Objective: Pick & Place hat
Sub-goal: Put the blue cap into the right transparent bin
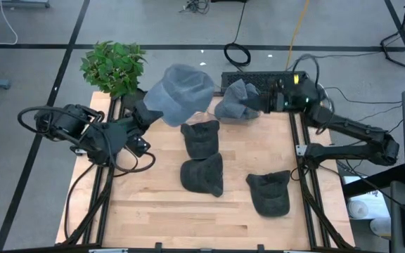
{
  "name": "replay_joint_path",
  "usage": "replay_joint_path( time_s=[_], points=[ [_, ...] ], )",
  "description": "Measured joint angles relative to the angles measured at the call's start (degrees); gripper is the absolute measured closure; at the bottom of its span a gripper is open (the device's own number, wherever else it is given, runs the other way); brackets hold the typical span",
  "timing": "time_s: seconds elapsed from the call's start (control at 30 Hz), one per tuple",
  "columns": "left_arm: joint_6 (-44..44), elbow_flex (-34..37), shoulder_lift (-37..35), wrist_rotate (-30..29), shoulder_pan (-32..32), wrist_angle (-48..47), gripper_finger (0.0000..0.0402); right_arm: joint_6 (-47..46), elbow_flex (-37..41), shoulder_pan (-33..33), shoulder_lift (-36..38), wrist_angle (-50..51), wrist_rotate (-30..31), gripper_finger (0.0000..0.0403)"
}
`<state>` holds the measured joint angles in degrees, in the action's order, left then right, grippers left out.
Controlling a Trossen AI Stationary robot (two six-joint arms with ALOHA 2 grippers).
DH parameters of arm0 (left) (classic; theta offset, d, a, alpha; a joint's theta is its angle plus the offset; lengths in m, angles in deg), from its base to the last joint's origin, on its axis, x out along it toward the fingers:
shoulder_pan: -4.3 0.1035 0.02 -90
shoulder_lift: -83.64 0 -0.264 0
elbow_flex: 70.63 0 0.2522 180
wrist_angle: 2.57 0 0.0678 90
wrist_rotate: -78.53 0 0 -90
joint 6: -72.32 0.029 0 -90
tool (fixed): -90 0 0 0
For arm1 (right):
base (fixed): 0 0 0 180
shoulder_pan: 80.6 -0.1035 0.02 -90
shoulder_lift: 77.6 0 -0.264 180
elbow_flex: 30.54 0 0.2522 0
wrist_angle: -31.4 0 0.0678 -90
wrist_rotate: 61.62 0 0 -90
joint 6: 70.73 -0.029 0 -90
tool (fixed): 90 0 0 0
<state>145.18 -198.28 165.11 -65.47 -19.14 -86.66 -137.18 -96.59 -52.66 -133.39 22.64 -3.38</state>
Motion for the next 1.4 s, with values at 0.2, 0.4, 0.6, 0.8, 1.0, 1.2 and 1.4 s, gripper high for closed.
replay_joint_path(
  time_s=[0.2,0.4,0.6,0.8,1.0,1.2,1.4],
  points=[
    [4.7,0.0,0.0,1.7,0.0,3.7,0.0394,9.4,-18.9,1.0,-6.5,11.9,-6.1,0.0274],
    [5.1,0.0,0.0,2.0,0.0,3.7,0.0394,13.4,-35.9,1.0,-15.0,15.5,-16.3,0.025],
    [6.2,0.0,0.0,2.0,0.0,4.2,0.0394,13.1,-47.4,2.3,-21.9,18.5,-20.4,0.0184],
    [6.8,0.0,0.0,1.9,-0.8,4.2,0.0394,8.6,-52.6,6.0,-25.5,19.3,-20.8,0.0157],
    [7.1,0.0,0.0,1.4,-1.0,4.2,0.0394,13.7,-57.6,7.5,-27.9,34.5,-17.8,0.0167],
    [7.6,0.0,0.0,1.4,-1.0,4.2,0.0394,18.2,-60.5,7.6,-29.5,44.9,-14.6,0.0171],
    [8.1,0.0,0.0,1.4,-1.0,4.2,0.0394,23.4,-60.7,5.9,-29.4,50.2,-8.1,0.0172]
  ],
)
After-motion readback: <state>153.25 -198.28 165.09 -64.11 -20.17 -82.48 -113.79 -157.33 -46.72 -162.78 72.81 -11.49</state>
